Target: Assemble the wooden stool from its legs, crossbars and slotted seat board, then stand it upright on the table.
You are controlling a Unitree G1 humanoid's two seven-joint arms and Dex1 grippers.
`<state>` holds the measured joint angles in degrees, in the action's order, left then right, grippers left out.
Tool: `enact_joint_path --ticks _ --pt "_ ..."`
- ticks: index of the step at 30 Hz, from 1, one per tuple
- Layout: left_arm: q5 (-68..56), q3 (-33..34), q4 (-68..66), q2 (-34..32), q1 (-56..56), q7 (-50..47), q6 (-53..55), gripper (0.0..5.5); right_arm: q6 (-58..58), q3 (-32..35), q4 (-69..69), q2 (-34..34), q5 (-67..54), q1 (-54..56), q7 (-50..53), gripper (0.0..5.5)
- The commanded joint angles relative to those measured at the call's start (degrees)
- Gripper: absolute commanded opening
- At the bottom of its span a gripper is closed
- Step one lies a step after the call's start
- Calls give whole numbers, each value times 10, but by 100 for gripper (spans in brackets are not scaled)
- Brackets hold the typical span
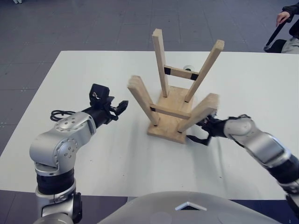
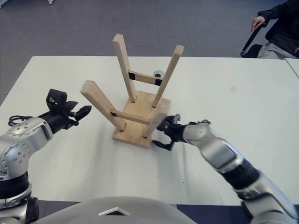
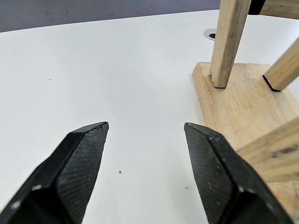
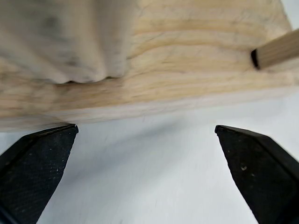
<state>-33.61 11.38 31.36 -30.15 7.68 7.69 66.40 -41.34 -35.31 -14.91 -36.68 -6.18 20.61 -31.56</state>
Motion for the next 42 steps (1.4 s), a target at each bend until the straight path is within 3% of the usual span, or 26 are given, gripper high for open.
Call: enact_joint_path --ticks 1,6,10,12,14,19,23,26,33,42 --pt "22 9 -19 -10 30 -3 -8 304 2 -26 60 86 29 29 11 544" --pt "47 29 -27 9 14 -18 -8 304 -1 0 45 84 33 11 -13 544" --pt "44 25 -15 6 -21 4 7 304 -17 118 -28 -36 -54 -63 -123 544" --pt "24 45 6 -1 -55 27 26 304 10 189 13 -103 -74 -71 -178 544" --pt "1 66 28 -5 -79 50 40 304 63 232 106 -129 -71 -41 -206 544" --pt "-81 52 60 35 -67 95 76 304 224 250 390 -49 -65 127 -275 544" --pt "-99 -26 53 35 -43 125 75 236 307 245 558 12 -50 233 -335 549" --pt "-95 -57 47 23 -29 138 71 226 351 249 638 37 -29 285 -350 549" --pt "-81 -106 59 -57 -34 189 47 226 373 276 679 54 -23 302 -365 549" --pt "-56 -151 37 -14 -3 159 23 226 364 289 671 66 -15 291 -364 549"
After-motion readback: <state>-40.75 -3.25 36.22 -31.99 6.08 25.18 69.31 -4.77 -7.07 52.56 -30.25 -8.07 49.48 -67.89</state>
